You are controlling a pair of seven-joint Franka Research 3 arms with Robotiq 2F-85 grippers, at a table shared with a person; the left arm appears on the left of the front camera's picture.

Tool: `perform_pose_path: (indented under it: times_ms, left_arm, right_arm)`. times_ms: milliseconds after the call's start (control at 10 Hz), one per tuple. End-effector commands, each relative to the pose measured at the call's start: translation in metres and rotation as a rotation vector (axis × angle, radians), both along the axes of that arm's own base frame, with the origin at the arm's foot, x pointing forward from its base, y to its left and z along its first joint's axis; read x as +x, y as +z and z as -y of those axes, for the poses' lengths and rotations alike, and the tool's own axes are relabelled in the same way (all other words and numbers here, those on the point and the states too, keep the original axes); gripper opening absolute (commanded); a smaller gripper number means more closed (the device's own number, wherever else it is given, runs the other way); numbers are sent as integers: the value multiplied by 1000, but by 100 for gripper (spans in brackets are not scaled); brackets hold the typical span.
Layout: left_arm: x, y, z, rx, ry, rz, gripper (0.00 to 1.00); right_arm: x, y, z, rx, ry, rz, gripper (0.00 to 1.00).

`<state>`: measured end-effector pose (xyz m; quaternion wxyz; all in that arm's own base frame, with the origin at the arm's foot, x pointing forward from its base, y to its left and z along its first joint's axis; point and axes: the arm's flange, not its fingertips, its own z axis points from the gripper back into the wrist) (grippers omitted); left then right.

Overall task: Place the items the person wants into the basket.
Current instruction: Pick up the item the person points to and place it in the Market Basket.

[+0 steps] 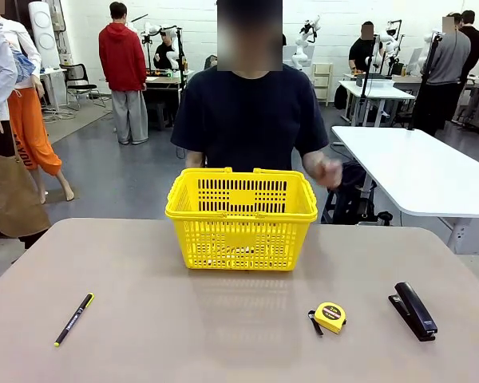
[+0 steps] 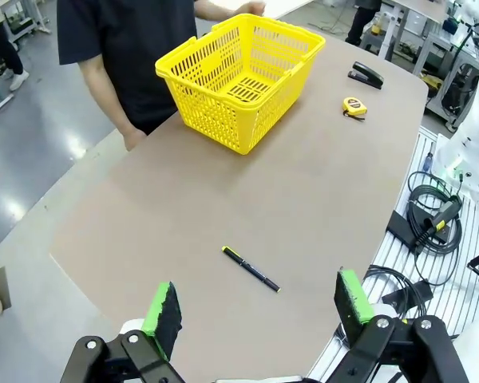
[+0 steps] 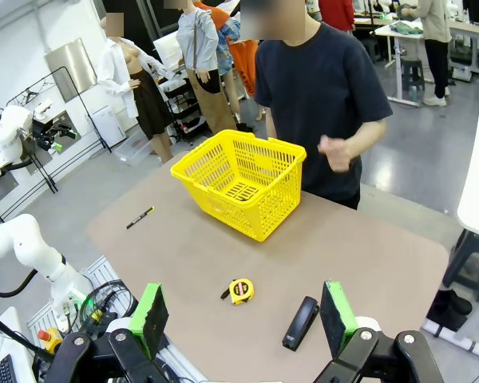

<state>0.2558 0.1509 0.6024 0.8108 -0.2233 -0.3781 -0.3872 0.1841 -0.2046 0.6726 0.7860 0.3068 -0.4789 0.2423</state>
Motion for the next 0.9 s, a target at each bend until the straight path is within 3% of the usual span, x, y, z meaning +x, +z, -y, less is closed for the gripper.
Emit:
perform_pose_path:
  times_ms: [0, 800]
  left_arm:
    - [3, 0, 0, -2, -7, 27, 100]
    - [3, 0, 0, -2, -7, 27, 100]
  right_arm:
    - [1, 0, -2, 15, 22, 17, 100]
    - [1, 0, -2, 15, 22, 17, 100]
